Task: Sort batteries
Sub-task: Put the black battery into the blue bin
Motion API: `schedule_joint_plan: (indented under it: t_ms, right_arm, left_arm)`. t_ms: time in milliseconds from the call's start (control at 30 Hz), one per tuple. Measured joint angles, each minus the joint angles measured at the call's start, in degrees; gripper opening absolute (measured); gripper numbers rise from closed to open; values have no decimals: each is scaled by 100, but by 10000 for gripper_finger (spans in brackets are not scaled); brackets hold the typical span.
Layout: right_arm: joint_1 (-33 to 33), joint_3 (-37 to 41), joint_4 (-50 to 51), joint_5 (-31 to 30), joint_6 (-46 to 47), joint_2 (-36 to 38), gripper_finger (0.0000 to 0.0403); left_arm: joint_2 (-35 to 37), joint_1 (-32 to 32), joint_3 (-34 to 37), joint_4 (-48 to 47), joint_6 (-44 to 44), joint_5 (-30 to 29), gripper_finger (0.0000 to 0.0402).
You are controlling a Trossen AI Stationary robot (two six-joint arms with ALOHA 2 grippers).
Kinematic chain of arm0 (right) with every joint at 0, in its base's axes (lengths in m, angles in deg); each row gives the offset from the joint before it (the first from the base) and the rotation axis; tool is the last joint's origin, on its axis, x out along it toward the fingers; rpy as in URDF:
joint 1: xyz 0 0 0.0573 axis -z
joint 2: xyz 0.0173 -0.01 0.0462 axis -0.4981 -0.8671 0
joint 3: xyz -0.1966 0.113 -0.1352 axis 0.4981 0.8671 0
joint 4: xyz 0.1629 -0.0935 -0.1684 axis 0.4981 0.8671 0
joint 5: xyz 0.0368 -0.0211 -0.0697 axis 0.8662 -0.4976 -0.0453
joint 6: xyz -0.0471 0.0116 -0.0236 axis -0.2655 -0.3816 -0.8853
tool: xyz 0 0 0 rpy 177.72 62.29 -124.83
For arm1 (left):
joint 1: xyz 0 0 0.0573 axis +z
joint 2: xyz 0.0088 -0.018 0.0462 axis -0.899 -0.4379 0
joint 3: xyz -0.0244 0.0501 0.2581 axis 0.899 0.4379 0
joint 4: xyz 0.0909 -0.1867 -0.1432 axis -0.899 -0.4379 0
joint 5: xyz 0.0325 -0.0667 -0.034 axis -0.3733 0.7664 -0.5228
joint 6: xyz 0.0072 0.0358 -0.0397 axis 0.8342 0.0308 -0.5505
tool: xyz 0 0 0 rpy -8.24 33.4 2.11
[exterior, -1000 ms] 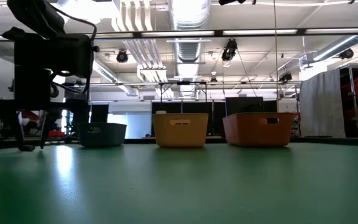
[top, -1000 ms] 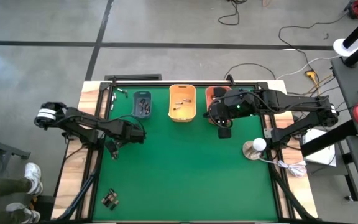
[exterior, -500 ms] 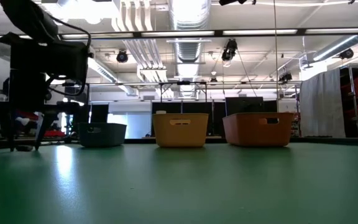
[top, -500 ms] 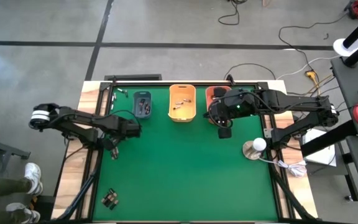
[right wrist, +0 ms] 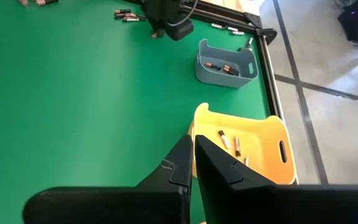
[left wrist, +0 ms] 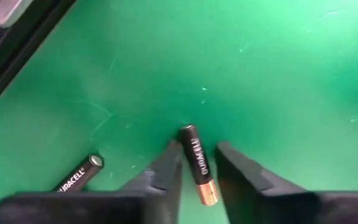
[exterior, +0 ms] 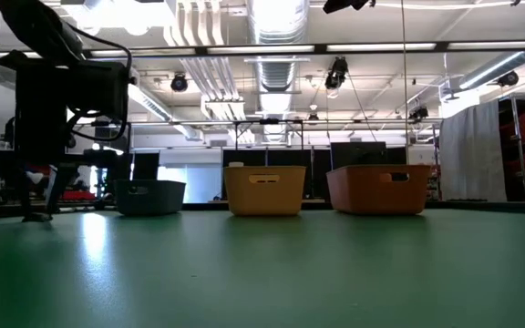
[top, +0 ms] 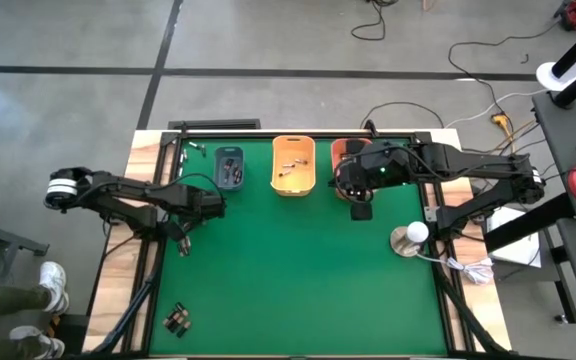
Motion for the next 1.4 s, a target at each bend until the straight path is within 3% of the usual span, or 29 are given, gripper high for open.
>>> schedule_joint_plan:
  t_ms: [133, 333, 433, 533, 633, 733, 900, 1033, 1200, 1400]
  right_arm:
    - [7, 0, 116, -3, -18, 52, 13]
    - [5, 0, 283, -3, -103, 422, 13]
    - [59, 0, 302, -213, -124, 714, 13]
    - [190, 0, 260, -298, -72, 894, 13]
    - [356, -2, 100, -372, 17, 932, 13]
    - [546, -2, -47, -394, 83, 829, 13]
    - [838, -2, -401, -396, 210, 438, 13]
    - [951, -2, -521, -398, 658, 101, 13]
    - [954, -2, -467, -390, 1227, -143, 13]
    - [954, -2, -449, -390, 1819, -152, 13]
  left_arm:
    - [4, 0, -8, 81, 390, -43, 13]
    - [162, -25, -503, 141, 1636, -9, 17]
    - [370, -81, -1030, -365, 2458, 8, 13]
    - [644, -59, -1614, -574, 3230, -439, 12]
    - [760, 115, -2098, -572, 4170, -1321, 11]
    - [731, 728, -2467, -566, 5215, -1542, 10]
    - [327, 2064, -2598, 449, 7365, -653, 10]
    - [-183, 3031, -2531, 1261, 8425, 138, 10]
    - [-998, 3623, -2527, 1633, 8939, 388, 9]
    - [-1781, 3668, -2538, 1641, 9128, 489, 9]
